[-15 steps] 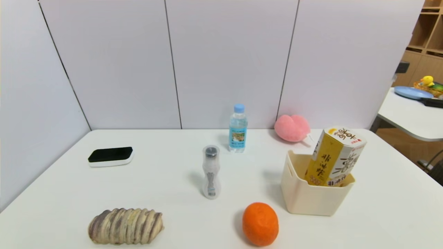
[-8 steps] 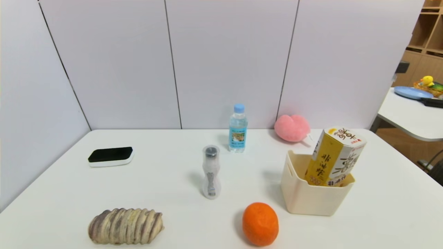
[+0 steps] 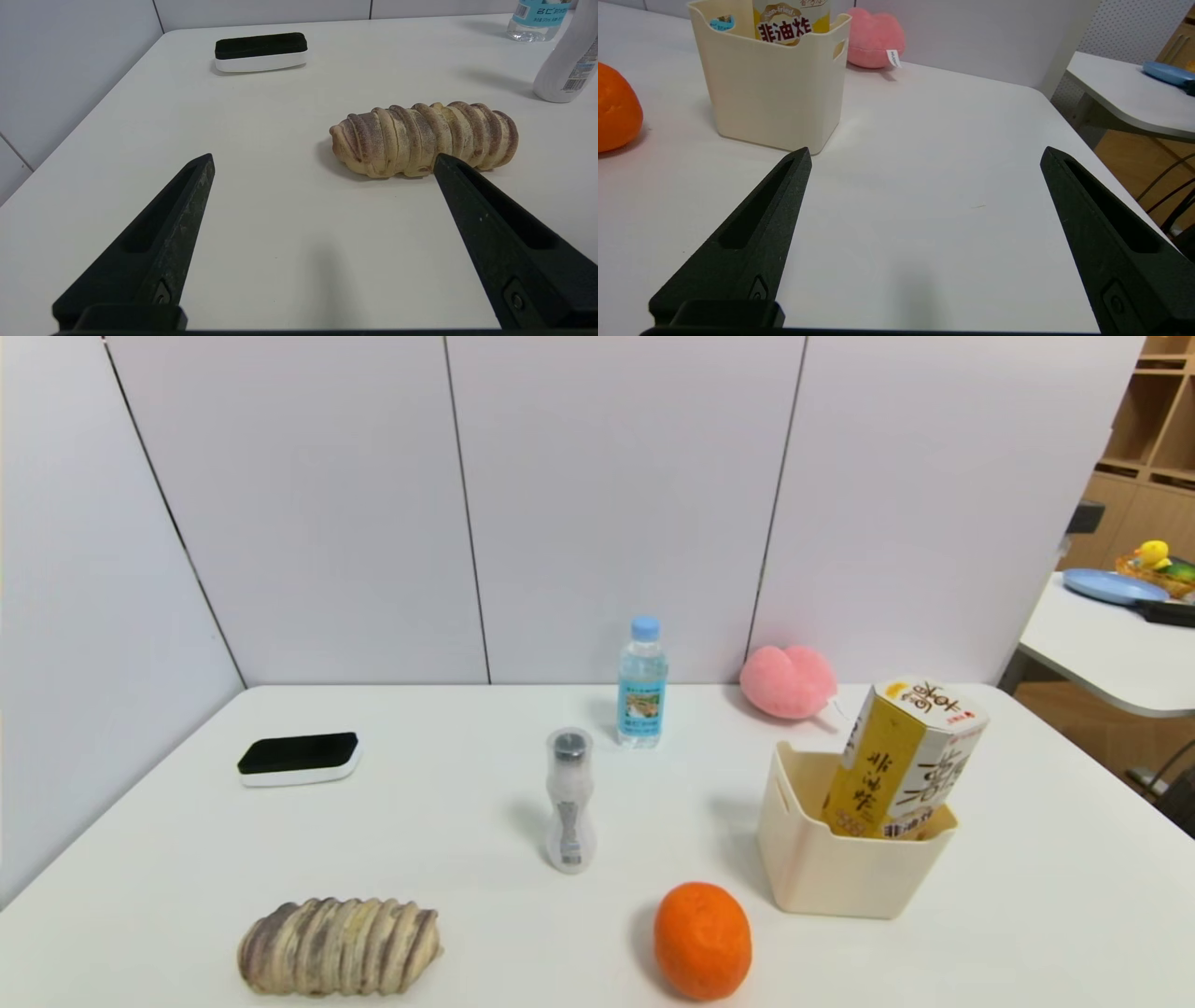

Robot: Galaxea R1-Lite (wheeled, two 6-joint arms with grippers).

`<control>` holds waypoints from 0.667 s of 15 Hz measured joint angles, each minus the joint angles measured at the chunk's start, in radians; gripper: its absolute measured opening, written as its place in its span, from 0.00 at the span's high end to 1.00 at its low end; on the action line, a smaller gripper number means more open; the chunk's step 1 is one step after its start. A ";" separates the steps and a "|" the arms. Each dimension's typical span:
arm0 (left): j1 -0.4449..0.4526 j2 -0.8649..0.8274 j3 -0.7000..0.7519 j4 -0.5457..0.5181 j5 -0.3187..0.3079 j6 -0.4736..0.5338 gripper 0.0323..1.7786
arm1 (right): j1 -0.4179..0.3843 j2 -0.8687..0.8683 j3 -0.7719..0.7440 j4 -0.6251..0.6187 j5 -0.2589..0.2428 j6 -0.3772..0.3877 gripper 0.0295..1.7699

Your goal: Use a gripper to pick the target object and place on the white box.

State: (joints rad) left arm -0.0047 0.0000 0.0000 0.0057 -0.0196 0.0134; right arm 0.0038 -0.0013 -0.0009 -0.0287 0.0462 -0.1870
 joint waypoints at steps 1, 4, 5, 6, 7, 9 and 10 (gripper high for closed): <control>0.000 0.000 0.000 0.000 0.000 0.000 0.05 | 0.000 0.000 0.000 0.018 0.006 -0.001 0.04; 0.000 0.000 0.000 0.000 0.000 0.000 0.05 | 0.000 0.000 0.000 0.027 0.008 -0.001 0.04; 0.000 0.000 0.000 0.000 0.000 0.000 0.05 | 0.000 0.000 0.000 0.027 0.008 -0.003 0.04; 0.000 0.000 0.000 0.000 0.001 0.000 0.05 | -0.001 0.000 0.000 0.026 0.008 -0.005 0.04; 0.000 0.000 0.000 0.000 0.000 0.000 0.05 | 0.000 0.000 0.000 0.027 0.009 -0.005 0.04; 0.000 0.000 0.000 0.000 0.000 0.000 0.05 | 0.000 0.000 -0.001 0.026 0.009 -0.004 0.04; 0.000 0.000 0.000 0.000 0.000 0.000 0.05 | 0.000 0.000 -0.001 0.027 0.005 0.003 0.04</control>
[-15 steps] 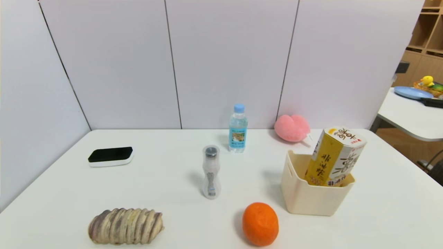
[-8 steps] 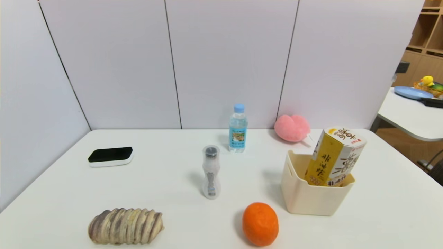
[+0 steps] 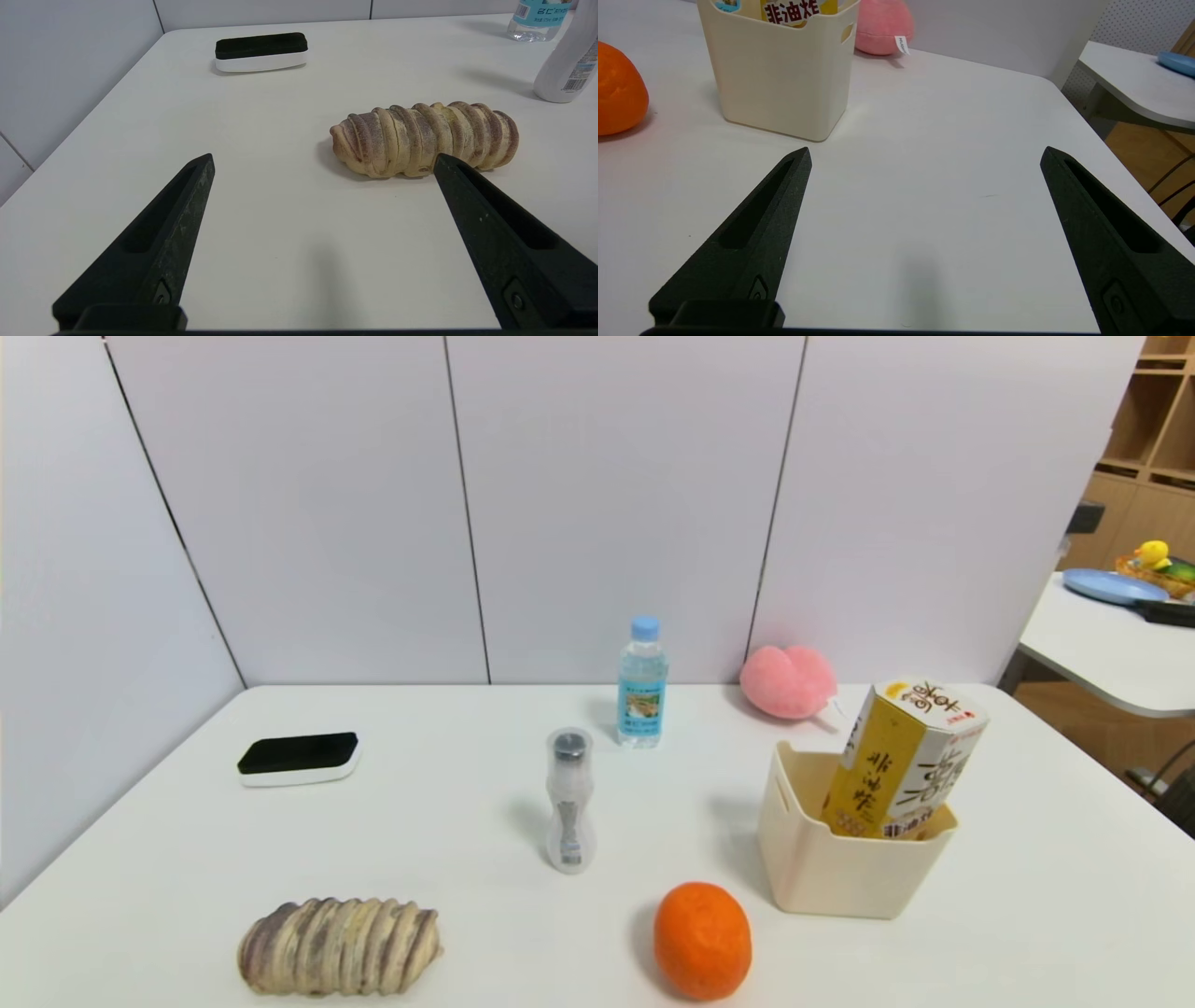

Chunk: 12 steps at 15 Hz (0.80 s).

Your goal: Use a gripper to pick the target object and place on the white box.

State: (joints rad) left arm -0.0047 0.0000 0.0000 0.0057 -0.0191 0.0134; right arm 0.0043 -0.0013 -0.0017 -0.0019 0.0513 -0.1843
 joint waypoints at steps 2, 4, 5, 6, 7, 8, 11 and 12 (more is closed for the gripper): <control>0.000 0.000 0.000 0.000 0.000 0.000 0.05 | 0.000 0.000 0.000 0.000 -0.009 0.039 0.04; 0.000 0.000 0.000 0.000 -0.001 0.000 0.05 | 0.000 0.000 0.000 0.001 -0.010 0.083 0.04; 0.000 0.000 0.000 0.000 0.000 0.000 0.05 | 0.000 0.000 0.000 0.001 -0.011 0.099 0.04; 0.000 0.000 0.000 0.000 0.000 0.000 0.05 | 0.000 0.000 0.000 0.001 -0.016 0.116 0.04; 0.000 0.000 0.000 0.000 0.000 0.000 0.05 | 0.000 0.000 0.000 0.000 -0.024 0.136 0.04; 0.000 0.000 0.000 0.000 0.000 0.000 0.05 | 0.000 0.000 0.000 0.000 -0.031 0.152 0.04; 0.000 0.000 0.000 0.000 0.000 0.000 0.05 | 0.000 0.000 0.000 0.000 -0.049 0.161 0.04; 0.000 0.000 0.000 0.000 0.000 0.000 0.05 | 0.000 0.000 0.000 0.000 -0.049 0.159 0.04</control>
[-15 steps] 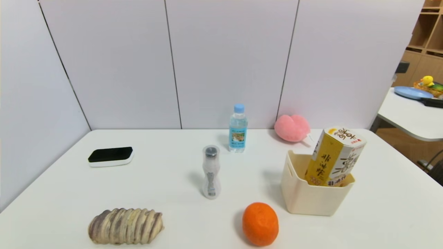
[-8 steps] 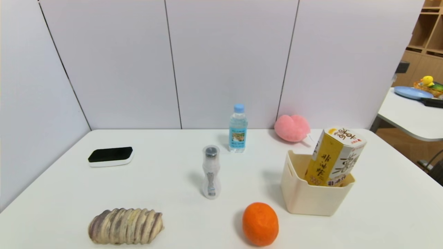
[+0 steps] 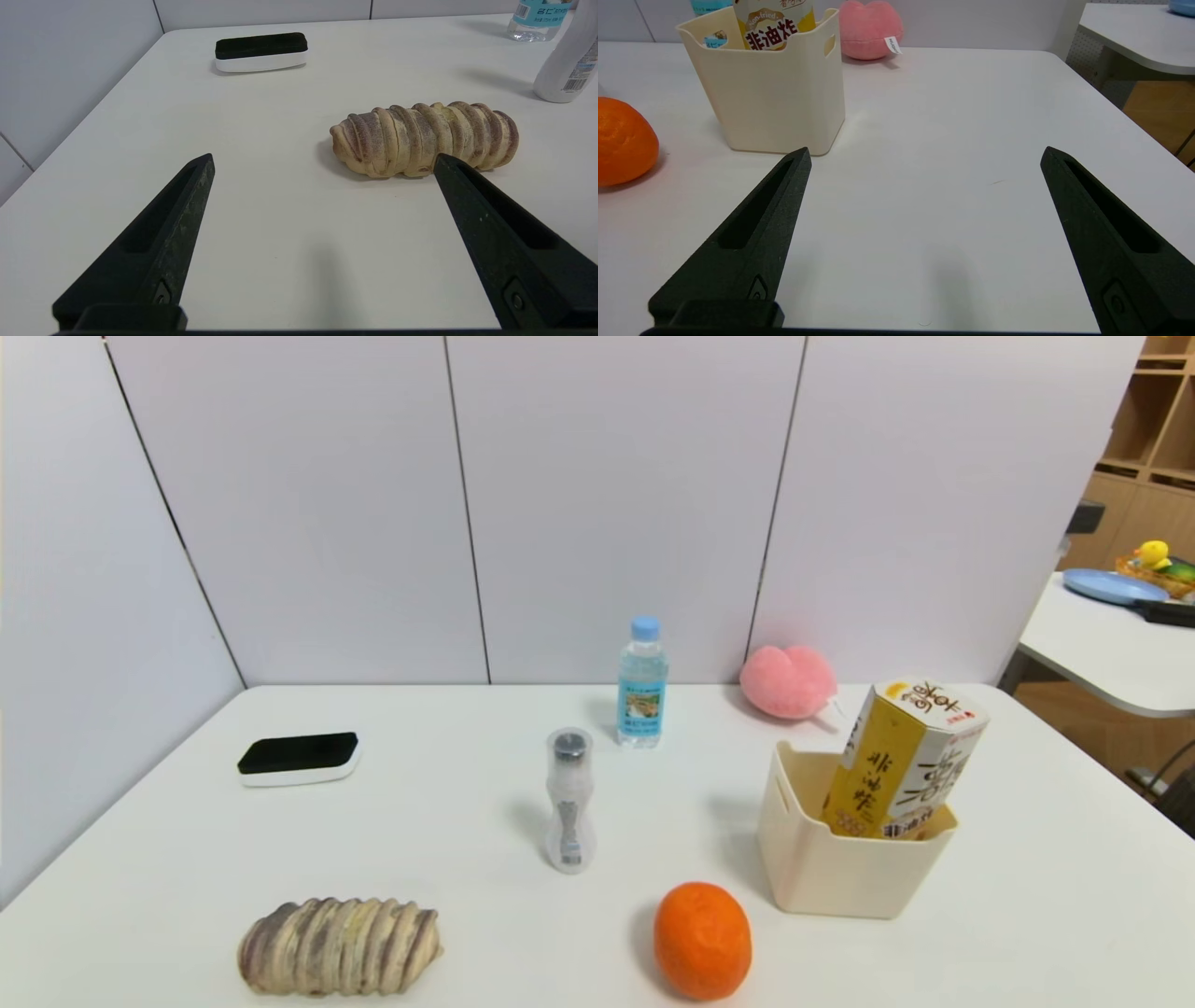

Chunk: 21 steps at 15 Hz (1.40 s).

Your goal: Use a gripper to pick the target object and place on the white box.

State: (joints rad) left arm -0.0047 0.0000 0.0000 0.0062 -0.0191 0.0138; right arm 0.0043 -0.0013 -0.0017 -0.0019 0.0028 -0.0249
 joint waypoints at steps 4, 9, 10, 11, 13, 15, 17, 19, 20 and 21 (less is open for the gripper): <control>0.000 0.000 0.000 0.000 0.000 0.000 0.05 | -0.001 0.000 0.000 0.005 0.004 -0.021 0.04; 0.000 0.000 0.000 0.000 0.000 0.000 0.05 | 0.000 0.000 0.000 0.005 -0.001 -0.003 0.04; 0.000 0.000 0.000 0.000 0.000 0.000 0.05 | 0.000 0.000 0.000 0.003 -0.001 0.007 0.04; 0.000 0.000 0.000 0.000 -0.001 0.000 0.05 | 0.000 0.000 0.000 0.002 -0.001 0.015 0.04; 0.000 0.000 0.000 0.000 0.000 0.000 0.05 | 0.000 0.000 0.000 0.002 -0.001 0.019 0.04; 0.000 0.000 0.000 0.000 0.000 0.000 0.05 | 0.000 0.000 0.000 0.001 -0.002 0.030 0.04; 0.000 0.000 0.000 0.000 0.000 0.000 0.05 | 0.000 0.000 0.000 0.001 -0.001 0.034 0.04; 0.000 0.000 0.000 0.000 0.000 0.000 0.05 | 0.000 0.000 0.000 0.000 -0.001 0.034 0.04; 0.000 0.000 0.000 0.000 0.000 0.000 0.05 | 0.000 0.000 0.000 0.000 -0.001 0.034 0.04; 0.000 0.000 0.000 0.000 0.000 0.000 0.05 | 0.000 0.000 0.000 0.000 -0.001 0.034 0.04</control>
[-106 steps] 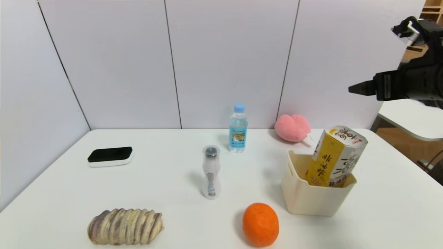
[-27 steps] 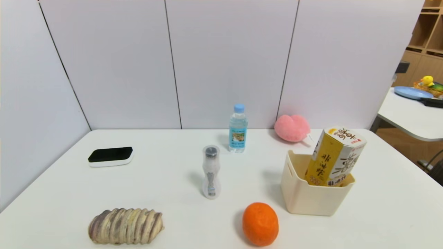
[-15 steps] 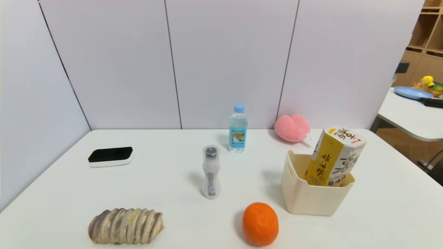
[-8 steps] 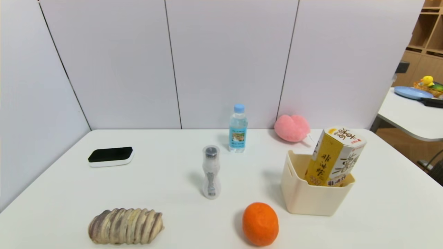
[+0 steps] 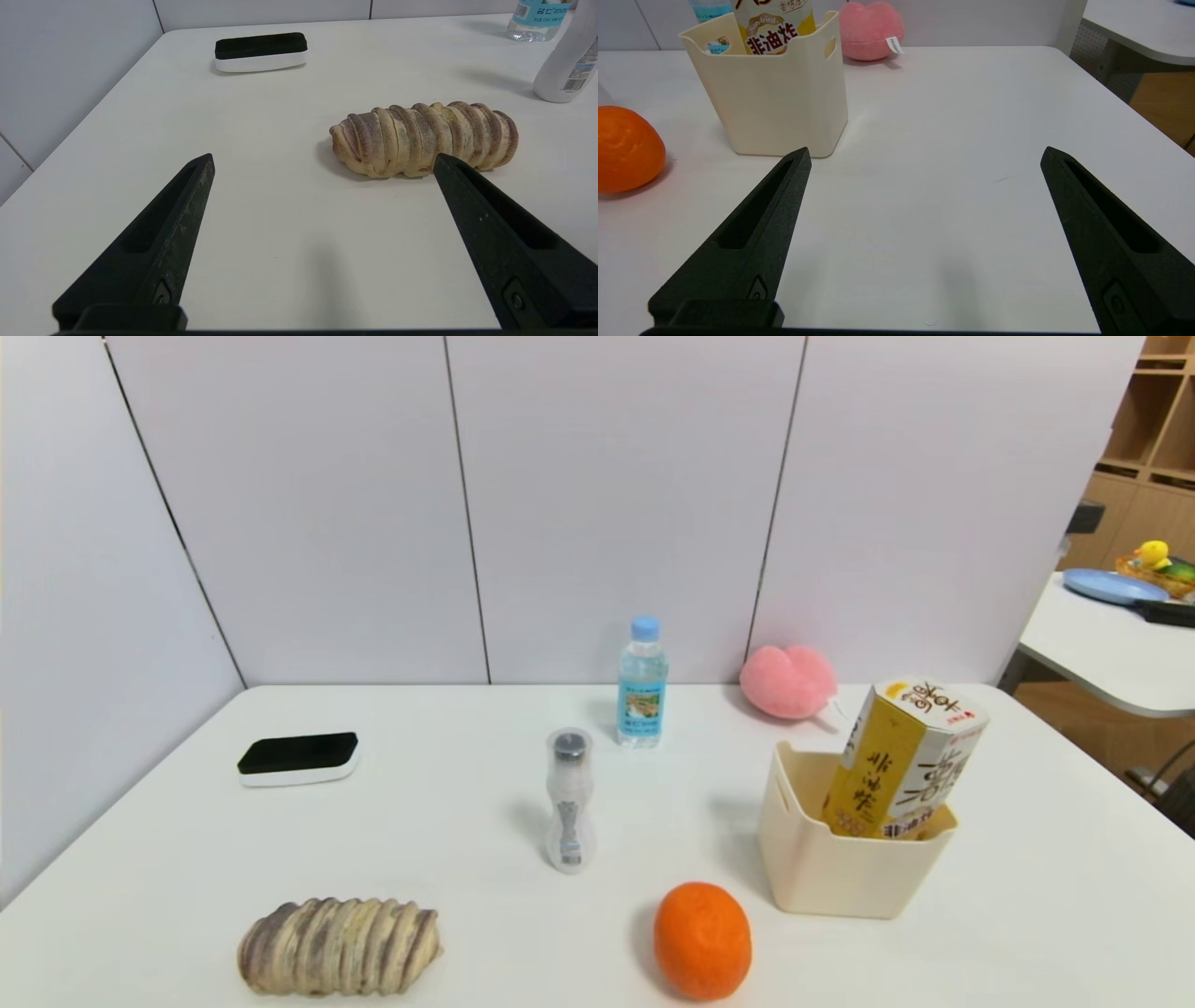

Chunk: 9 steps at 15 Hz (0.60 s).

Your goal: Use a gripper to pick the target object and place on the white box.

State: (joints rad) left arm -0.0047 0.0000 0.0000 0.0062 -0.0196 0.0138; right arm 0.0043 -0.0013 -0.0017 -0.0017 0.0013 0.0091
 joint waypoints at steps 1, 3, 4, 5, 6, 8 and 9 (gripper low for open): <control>0.000 0.000 0.000 0.000 0.000 0.000 0.05 | 0.000 0.000 0.000 0.000 0.000 0.000 0.04; 0.000 0.000 0.000 0.000 0.001 0.000 0.05 | 0.000 0.000 0.000 0.000 0.000 0.000 0.04; 0.000 0.000 0.000 0.000 0.000 0.000 0.05 | 0.000 0.000 0.000 0.000 0.000 0.000 0.04; 0.000 0.000 0.000 0.000 0.000 0.000 0.05 | 0.000 0.000 0.000 0.000 0.000 0.000 0.04; 0.000 0.000 0.000 0.000 0.000 0.000 0.05 | 0.000 0.000 0.000 0.000 0.000 0.000 0.04; 0.000 0.000 0.000 0.000 0.000 0.000 0.05 | 0.000 0.000 0.000 0.000 0.000 0.000 0.04; 0.000 0.000 0.000 0.000 0.000 0.000 0.05 | 0.000 0.000 0.000 0.000 0.000 0.000 0.04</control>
State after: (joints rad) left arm -0.0047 0.0000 0.0000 0.0057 -0.0196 0.0134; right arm 0.0038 -0.0013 -0.0013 -0.0013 0.0013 0.0091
